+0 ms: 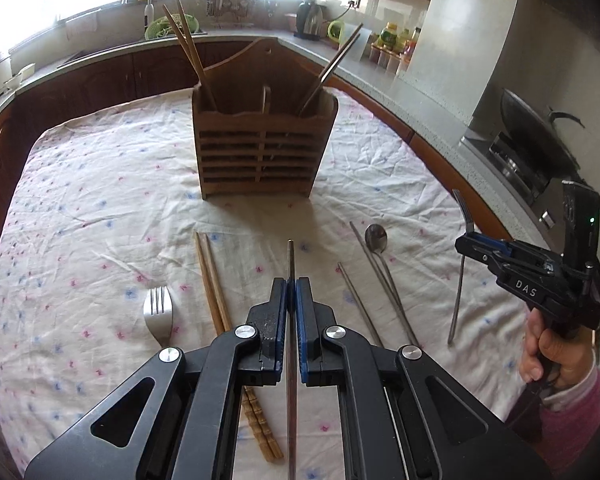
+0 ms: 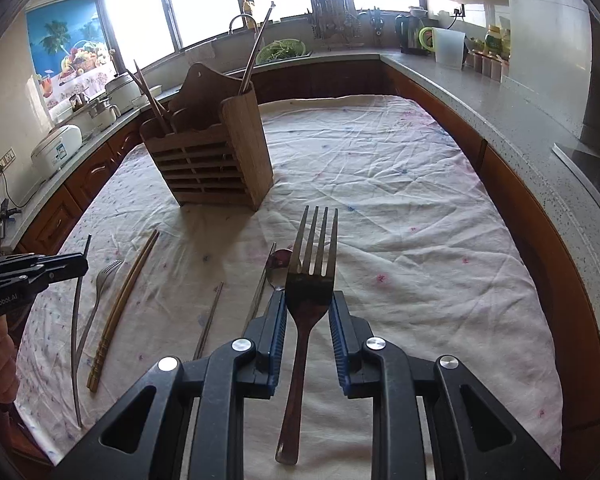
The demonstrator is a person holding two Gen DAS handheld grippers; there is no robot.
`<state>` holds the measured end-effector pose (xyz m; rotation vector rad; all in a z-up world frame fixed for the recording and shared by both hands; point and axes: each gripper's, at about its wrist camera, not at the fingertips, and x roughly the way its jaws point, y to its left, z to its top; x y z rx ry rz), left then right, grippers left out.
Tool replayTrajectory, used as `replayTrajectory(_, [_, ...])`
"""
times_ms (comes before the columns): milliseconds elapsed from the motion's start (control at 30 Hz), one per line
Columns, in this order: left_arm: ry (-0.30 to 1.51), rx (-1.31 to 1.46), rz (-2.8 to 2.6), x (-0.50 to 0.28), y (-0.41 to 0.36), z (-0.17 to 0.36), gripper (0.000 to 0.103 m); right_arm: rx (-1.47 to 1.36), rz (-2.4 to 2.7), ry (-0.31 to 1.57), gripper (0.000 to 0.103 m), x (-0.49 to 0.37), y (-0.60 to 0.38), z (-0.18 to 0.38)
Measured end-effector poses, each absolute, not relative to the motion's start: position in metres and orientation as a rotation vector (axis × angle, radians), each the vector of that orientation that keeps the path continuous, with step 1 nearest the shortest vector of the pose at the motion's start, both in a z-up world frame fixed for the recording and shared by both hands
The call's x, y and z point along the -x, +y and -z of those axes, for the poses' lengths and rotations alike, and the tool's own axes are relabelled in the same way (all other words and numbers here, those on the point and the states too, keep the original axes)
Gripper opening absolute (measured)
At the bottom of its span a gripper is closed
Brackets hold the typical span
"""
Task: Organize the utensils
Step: 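Lift the held fork and steel chopstick and carry both over the wooden holder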
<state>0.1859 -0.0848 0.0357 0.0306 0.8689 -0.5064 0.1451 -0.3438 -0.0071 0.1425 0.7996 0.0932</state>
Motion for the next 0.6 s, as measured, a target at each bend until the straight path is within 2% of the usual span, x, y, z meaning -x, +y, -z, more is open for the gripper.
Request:
replayTrajectory(267, [0.747,0.075,0.523,-0.162,-0.054,-0.077,0.004,-0.145,-0.078,0.719,0.022,-0.124,-0.346,-0.025])
replayTrajectory(600, [0.673,0.14,0.529,-0.154,-0.035,-0.096,0.004,-0.134,-0.087,0.636,0.022,-0.112,-0.339,-0.058])
